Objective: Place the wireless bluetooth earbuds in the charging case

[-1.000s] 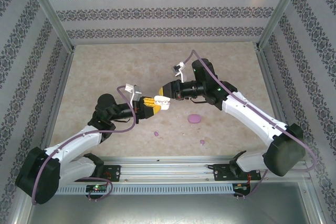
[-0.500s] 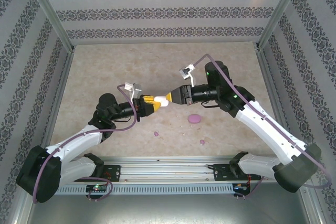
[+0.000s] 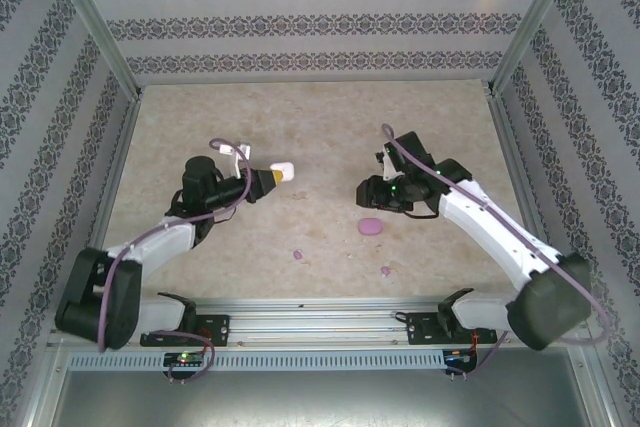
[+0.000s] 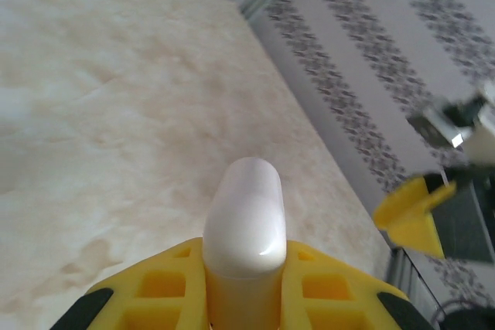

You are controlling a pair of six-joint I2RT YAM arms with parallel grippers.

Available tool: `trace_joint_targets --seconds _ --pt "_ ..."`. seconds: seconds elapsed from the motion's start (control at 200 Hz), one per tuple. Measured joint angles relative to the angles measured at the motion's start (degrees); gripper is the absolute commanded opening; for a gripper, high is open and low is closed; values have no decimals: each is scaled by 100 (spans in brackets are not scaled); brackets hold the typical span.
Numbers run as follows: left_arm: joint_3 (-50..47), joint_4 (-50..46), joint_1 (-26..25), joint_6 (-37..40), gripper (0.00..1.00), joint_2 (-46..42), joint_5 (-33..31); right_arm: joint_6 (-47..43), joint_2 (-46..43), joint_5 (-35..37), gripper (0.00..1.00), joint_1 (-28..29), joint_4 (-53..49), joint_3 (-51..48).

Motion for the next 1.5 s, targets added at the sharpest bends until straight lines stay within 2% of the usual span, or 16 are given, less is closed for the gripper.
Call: trace_joint_targets --seconds 0.165,0.29,0.425,0.525,0.754,0.929,1.054,1.289,1.389,1.499 --pt "507 -70 435 -142 0 1237 44 -195 573 356 54 0 -166 -59" --pt "758 -160 544 -170 3 2041 -66 -313 935 533 56 0 -181 -61" --pt "946 -400 575 -127 6 2627 -264 -385 1268 619 57 -2 -188 -61" --pt "1071 -616 579 -15 12 2817 -376 -400 1370 621 57 -39 -166 -61" --pt "1491 -1467 579 682 43 2765 -935 -400 1377 608 58 -151 -13 -50" --pt "1617 -2341 601 1231 63 2472 -1384 -400 1366 577 58 -199 74 -50" --pt "1622 -2837 612 1495 66 2072 -1646 -400 1244 575 58 -262 81 -50" --pt "1622 -3401 496 2000 63 1141 -1858 -380 682 564 60 -374 184 -219" --pt "1600 -3353 63 2253 62 798 -1853 -326 468 531 60 -452 181 -470" --pt "1436 -3027 -785 2634 62 662 -1777 -199 273 450 61 -603 205 -782"
